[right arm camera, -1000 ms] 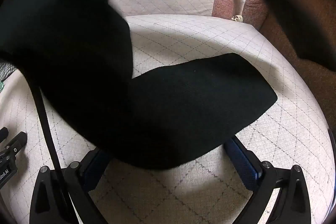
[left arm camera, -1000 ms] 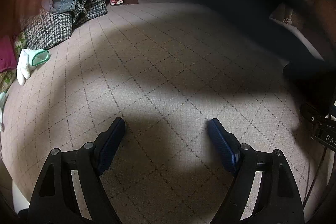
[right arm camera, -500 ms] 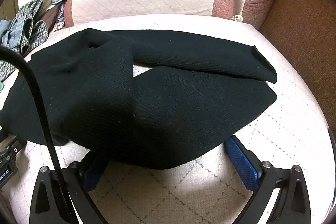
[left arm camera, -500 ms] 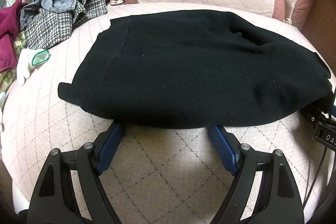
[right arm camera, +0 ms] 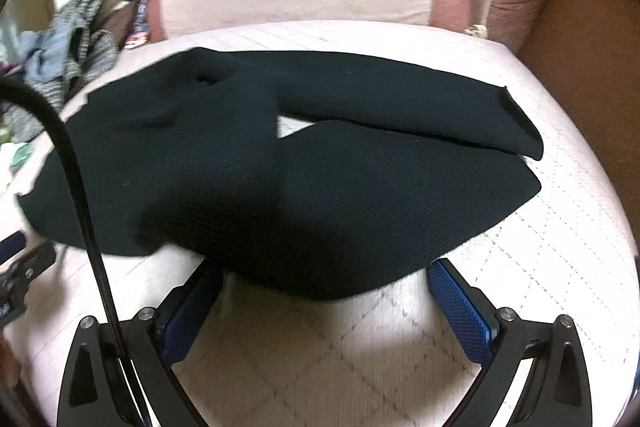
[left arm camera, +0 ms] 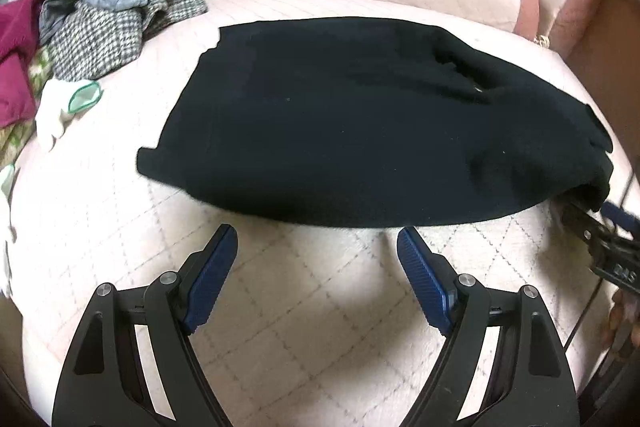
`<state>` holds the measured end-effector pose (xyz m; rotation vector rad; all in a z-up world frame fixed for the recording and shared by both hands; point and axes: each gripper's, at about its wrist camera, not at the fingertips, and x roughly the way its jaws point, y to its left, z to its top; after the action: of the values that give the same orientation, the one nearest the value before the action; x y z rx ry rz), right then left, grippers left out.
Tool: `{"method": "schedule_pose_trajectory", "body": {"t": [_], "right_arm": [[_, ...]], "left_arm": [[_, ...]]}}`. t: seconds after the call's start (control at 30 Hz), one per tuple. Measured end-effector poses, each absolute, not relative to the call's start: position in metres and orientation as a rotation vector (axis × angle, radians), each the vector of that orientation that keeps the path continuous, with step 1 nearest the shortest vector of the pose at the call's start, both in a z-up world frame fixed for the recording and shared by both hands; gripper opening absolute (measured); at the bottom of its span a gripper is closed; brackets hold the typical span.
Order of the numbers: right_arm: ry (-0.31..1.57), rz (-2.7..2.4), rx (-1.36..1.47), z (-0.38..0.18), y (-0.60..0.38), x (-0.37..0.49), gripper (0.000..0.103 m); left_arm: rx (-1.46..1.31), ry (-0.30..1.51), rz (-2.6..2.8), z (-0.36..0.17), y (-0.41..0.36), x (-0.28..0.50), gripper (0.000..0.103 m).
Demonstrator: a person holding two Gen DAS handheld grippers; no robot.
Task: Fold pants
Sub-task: 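Position both grippers open at the waistband of the black pants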
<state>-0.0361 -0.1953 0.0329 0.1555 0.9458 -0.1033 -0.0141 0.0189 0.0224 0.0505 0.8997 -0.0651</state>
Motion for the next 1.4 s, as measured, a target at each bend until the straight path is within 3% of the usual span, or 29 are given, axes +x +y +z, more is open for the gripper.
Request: {"method": "schedule_pose_trajectory", "body": {"t": [0.23,0.63,1.4], "right_arm": [[0.968,-0.074,0.285,0.045,-0.209,-0.059,0.102],[0.898,0.023,0.441,0.038,-0.243,-0.051,0.099],[0.892,0.042,0.499,0.037,-0.25,-0.042,0.099]], "left_arm": [[0.019,0.926,-0.044,0.029,0.03,-0.017,0.083],[-0.314,1.007,-0.016,0.024,0.082,0.01,0.083],[-0.211,0.986,-0.022,0.019,0.067,0.035,0.083]]}}
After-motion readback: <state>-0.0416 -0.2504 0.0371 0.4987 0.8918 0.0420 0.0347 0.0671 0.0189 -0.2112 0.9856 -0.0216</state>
